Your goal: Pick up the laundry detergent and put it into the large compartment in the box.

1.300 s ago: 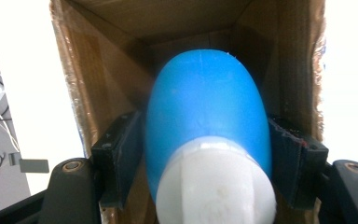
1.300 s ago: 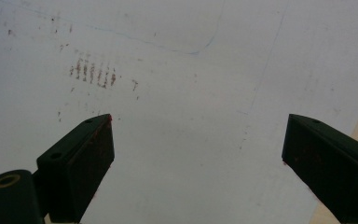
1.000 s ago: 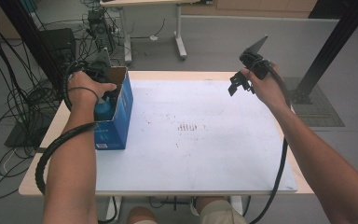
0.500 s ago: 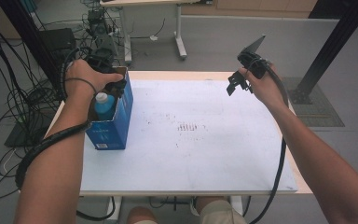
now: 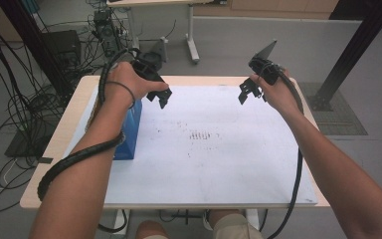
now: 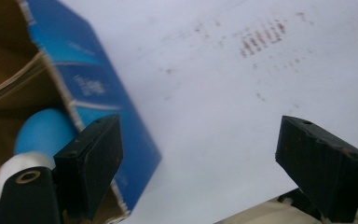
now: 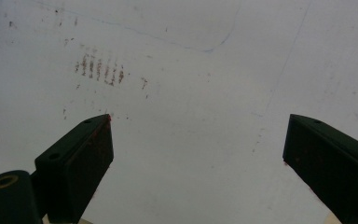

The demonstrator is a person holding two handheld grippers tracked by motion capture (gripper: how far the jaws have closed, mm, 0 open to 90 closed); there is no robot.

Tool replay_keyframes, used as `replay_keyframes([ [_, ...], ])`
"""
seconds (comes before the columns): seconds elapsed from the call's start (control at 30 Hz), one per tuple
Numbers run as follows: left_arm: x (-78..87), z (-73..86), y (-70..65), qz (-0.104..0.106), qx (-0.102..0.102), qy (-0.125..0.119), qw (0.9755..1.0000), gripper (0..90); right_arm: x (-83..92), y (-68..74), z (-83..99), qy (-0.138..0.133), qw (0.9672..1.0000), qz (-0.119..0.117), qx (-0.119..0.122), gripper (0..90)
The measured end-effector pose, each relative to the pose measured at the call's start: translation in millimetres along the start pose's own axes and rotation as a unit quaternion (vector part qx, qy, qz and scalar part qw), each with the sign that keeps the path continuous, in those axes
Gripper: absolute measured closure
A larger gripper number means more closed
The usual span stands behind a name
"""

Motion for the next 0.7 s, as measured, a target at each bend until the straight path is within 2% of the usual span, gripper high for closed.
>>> replay_keyframes([
  [0.13,0.4,-8.5,-18.1,0.006,-0.03,-0.003,0.9995,14.1,0.4,0.3,1.2,-0.002,1.0,0.002,0.0,8.3],
  [0.23,1.6,-12.0,-24.4,0.008,-0.041,-0.002,0.9991,13.6,1.9,-1.2,2.6,-0.004,1.0,0.002,-0.003,8.3],
  [0.43,4.6,-17.0,-35.8,0.005,-0.055,-0.001,0.9985,13.1,4.8,-6.8,4.9,-0.005,0.9999,0.0,-0.01,8.3],
  [0.7,4.5,-20.6,-42.1,0.008,-0.069,0.002,0.9976,12.8,5.9,-10.4,5.4,-0.004,0.9999,-0.002,-0.012,8.3],
])
Point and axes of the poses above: each handheld gripper's, and its own axes: x roughly backward along the jaws, z roughly out of its underside, y roughly to its left, the point moved 2 cm from there along -x, roughly forward along the jaws, and after that the axes turned 8 degrees about -x, right-handed, at the moved point
